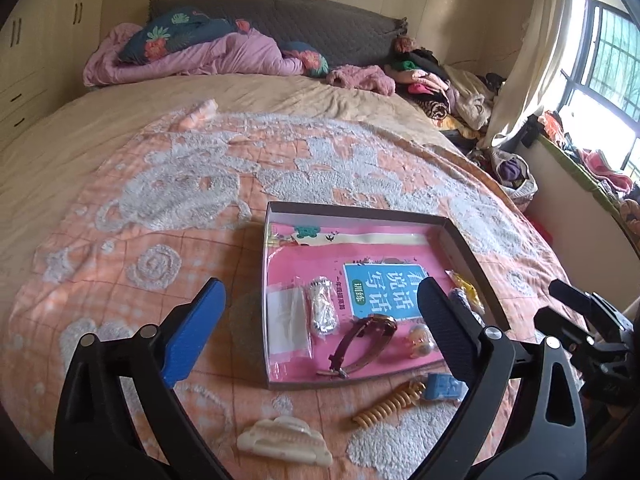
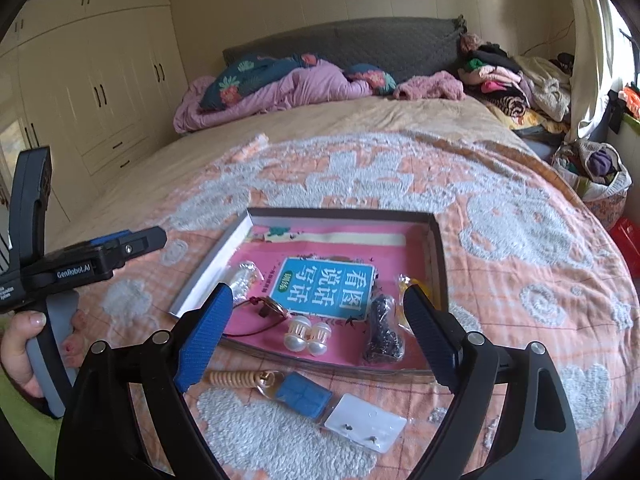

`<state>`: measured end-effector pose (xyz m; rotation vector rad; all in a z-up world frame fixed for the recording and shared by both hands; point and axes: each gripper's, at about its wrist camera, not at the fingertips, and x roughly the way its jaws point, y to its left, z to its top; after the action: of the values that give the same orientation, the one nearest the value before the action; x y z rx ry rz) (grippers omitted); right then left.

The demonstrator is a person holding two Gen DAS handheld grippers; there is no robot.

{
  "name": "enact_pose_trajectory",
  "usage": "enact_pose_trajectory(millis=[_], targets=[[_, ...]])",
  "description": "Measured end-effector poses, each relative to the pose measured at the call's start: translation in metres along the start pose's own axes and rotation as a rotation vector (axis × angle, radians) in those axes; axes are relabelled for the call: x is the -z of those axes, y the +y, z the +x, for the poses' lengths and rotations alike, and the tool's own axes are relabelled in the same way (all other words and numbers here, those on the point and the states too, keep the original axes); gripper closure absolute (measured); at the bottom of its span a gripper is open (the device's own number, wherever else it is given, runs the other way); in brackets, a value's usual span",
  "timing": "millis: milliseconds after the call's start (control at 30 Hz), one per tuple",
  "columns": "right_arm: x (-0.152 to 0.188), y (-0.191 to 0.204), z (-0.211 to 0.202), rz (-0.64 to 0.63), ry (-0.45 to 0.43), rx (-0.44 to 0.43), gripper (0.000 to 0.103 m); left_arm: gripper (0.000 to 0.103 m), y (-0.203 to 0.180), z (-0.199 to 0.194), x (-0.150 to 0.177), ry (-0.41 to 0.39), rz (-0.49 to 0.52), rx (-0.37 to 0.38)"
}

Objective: Organize jewelry
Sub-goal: 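Move both tools back toward the remaining jewelry on the quilt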

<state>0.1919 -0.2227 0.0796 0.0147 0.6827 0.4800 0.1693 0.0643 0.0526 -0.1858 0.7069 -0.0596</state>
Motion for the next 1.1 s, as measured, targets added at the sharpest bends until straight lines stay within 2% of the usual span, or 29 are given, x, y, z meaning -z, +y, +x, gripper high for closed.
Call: enact_pose_trajectory(millis=[100, 333, 733, 1100], targets=[[-0.001, 0.002, -0.011, -0.004, -0.021, -0.002, 0.013, 0.012, -0.002, -0.01, 0.004, -0.013, 0.013, -0.012], [0.003, 0.007, -0.031, -0.011, -0.044, -0.011, 0.013, 0.012, -0.006, -0.025, 0.015, -0.014, 0.025, -0.018], [0.02, 0.012, -0.048, -0.041, -0.035, -0.019, 0.013, 0.012, -0.015, -0.034, 0.039, 0.017, 0.051, -0.041], [0.039, 0.019, -0.046, -0.084, 0.002, -0.03, 0.013, 0.012, -0.017, -0.034, 0.06, 0.051, 0.069, -0.064]])
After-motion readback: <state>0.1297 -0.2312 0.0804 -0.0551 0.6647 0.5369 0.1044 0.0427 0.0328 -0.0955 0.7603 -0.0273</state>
